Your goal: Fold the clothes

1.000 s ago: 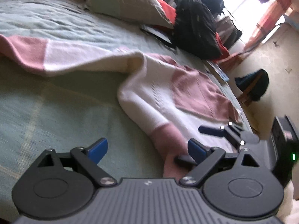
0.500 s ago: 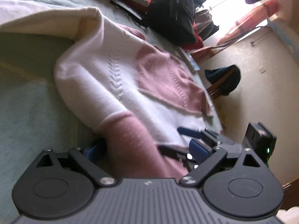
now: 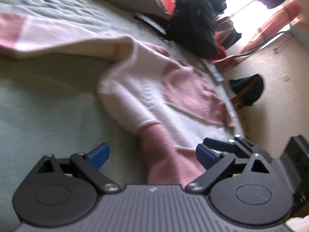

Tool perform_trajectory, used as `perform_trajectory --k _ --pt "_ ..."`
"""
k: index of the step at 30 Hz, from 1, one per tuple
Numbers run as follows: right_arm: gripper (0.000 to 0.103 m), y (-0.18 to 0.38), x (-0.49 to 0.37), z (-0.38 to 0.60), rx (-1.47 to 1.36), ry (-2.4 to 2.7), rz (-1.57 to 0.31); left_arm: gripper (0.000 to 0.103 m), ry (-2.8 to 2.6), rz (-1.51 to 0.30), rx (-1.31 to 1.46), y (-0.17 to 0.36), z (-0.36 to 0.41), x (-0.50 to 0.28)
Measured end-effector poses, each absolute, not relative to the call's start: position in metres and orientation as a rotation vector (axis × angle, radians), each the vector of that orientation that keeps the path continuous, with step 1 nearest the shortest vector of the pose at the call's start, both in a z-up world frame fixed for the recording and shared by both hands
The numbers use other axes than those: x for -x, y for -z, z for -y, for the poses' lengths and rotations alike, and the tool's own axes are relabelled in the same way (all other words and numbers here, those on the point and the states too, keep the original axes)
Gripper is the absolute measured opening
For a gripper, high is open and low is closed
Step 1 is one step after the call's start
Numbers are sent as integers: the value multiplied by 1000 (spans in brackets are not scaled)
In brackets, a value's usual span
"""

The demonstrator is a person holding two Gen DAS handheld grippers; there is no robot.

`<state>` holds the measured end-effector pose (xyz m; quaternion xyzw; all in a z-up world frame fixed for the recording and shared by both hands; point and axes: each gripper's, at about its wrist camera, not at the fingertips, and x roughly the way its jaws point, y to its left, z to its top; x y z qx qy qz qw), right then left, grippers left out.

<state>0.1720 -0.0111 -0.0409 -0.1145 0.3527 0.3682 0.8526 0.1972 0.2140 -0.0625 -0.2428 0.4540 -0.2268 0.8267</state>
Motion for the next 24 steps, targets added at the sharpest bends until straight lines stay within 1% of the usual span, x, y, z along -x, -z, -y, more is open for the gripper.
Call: perform_trajectory --k 2,5,8,18,24 --pt "103 43 -168 -10 316 -771 -728 96 436 -957 471 52 -223 -189" --pt "102 48 -165 -38 421 -751 -713 96 420 -950 486 43 -232 -179" --pt "101 56 -171 -33 477 -675 -713 96 437 -949 516 40 -234 -172" --pt "103 70 -210 43 289 -570 -809 96 603 -1004 572 72 -180 -193" --pt "103 82 -221 60 188 -576 -848 96 630 -969 726 105 -182 -221"
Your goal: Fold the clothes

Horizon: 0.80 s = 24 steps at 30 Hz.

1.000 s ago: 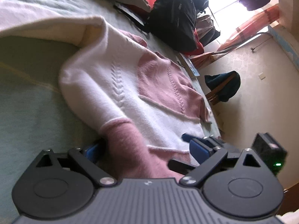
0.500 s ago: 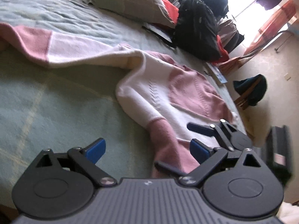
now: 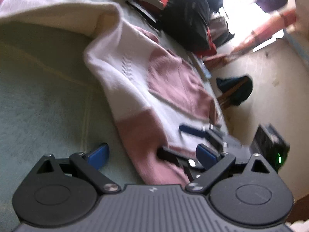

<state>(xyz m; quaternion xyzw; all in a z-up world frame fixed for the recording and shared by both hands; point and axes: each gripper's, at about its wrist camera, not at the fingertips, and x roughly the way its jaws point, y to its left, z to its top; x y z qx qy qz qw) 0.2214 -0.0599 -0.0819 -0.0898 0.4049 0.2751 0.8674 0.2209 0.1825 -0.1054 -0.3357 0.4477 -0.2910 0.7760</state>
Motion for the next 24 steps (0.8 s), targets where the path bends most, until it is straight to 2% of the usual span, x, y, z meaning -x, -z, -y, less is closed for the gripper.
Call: perform_trajectory --k 8,18,24 --pt "103 84 -225 67 138 -580 -857 96 645 -869 823 116 -185 -249" --pt "103 70 -209 79 96 -592 -855 96 802 -761 870 98 -190 -210" --pt "103 62 -193 86 91 -596 -837 96 824 -684 897 92 -200 -220"
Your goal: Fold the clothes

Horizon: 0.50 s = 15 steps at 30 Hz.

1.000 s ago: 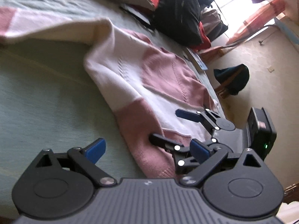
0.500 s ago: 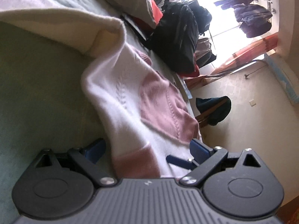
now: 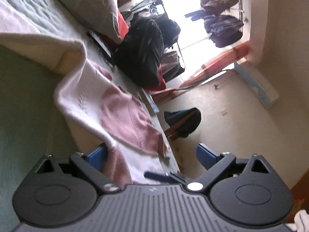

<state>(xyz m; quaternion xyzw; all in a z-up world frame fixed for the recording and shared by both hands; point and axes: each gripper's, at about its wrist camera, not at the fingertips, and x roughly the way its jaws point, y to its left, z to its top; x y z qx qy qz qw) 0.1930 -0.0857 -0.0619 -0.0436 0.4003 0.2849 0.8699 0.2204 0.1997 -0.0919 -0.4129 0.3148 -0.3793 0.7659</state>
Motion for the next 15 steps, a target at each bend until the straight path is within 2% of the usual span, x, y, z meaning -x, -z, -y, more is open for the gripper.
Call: perform_trajectory --k 3,6,8,10,13,15 --pt "103 63 -191 87 88 -590 -844 95 797 -769 905 109 -189 -228" --pt "103 66 -188 89 94 -581 -856 94 817 -757 917 117 -179 -222" --pt "103 70 -187 90 100 -571 -868 87 800 -734 919 119 -181 -218" --pt "103 72 -187 91 103 -559 -877 59 771 -729 944 118 -187 -219" --pt "103 72 -185 94 98 -550 -874 37 722 -705 956 113 -196 -220" --pt "103 71 -184 96 93 -548 -870 26 699 -694 929 107 -199 -219"
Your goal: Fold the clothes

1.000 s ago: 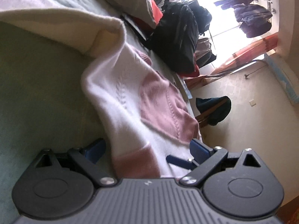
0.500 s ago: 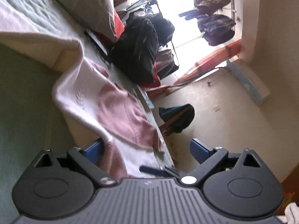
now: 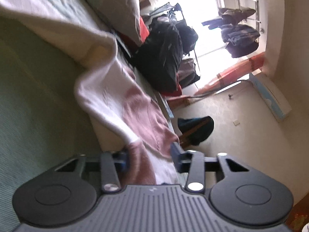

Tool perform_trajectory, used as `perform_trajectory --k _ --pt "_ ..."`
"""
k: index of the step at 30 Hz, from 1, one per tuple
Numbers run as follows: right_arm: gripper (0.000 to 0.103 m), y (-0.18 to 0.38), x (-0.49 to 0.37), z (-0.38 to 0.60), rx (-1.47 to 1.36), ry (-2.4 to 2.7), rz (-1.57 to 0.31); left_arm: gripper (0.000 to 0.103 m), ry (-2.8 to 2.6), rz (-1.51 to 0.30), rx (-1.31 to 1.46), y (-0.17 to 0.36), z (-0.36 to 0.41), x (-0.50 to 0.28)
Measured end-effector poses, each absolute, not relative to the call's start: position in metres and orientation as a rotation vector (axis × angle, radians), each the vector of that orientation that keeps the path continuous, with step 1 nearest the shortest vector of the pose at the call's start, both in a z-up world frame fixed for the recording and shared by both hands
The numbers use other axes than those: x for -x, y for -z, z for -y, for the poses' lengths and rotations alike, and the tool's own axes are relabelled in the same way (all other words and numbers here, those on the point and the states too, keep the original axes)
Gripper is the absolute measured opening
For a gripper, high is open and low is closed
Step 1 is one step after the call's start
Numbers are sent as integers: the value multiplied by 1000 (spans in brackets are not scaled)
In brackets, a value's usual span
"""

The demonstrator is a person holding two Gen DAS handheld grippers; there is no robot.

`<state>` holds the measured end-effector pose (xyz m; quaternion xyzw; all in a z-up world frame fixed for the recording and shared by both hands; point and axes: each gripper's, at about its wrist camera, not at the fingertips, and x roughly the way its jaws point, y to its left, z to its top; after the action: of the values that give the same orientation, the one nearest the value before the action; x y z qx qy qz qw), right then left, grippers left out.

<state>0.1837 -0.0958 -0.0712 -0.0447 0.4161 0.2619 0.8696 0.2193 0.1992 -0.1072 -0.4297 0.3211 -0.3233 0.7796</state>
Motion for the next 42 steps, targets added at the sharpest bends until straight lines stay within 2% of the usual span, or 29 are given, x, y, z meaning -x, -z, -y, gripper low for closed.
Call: perform_trajectory --k 1,3,12,18,20,23,25,26,31,35,42 --pt "103 71 -183 96 93 -544 -868 15 674 -706 898 105 -199 -220" --pt "103 69 -183 97 91 -537 -864 6 616 -736 831 100 -199 -222" --pt "103 59 -181 109 77 -523 -833 5 444 -754 693 78 -233 -213" --pt "103 59 -181 125 52 -486 -829 9 262 -848 530 70 -242 -216" --pt "103 58 -180 133 47 -470 -824 13 242 -854 491 68 -247 -210" --pt "103 56 -179 149 30 -438 -817 28 273 -849 474 64 -248 -197" --pt "103 54 -177 162 5 -415 -814 48 276 -862 419 61 -243 -190" --pt "103 53 -175 170 -13 -409 -813 51 272 -869 395 59 -238 -187" --pt "103 50 -162 223 -166 -413 -812 57 272 -905 373 73 -235 -169" --pt "103 56 -152 268 -277 -348 -828 69 320 -895 401 78 -238 -158" --pt "103 84 -144 313 -460 -299 -854 71 375 -899 400 82 -225 -148"
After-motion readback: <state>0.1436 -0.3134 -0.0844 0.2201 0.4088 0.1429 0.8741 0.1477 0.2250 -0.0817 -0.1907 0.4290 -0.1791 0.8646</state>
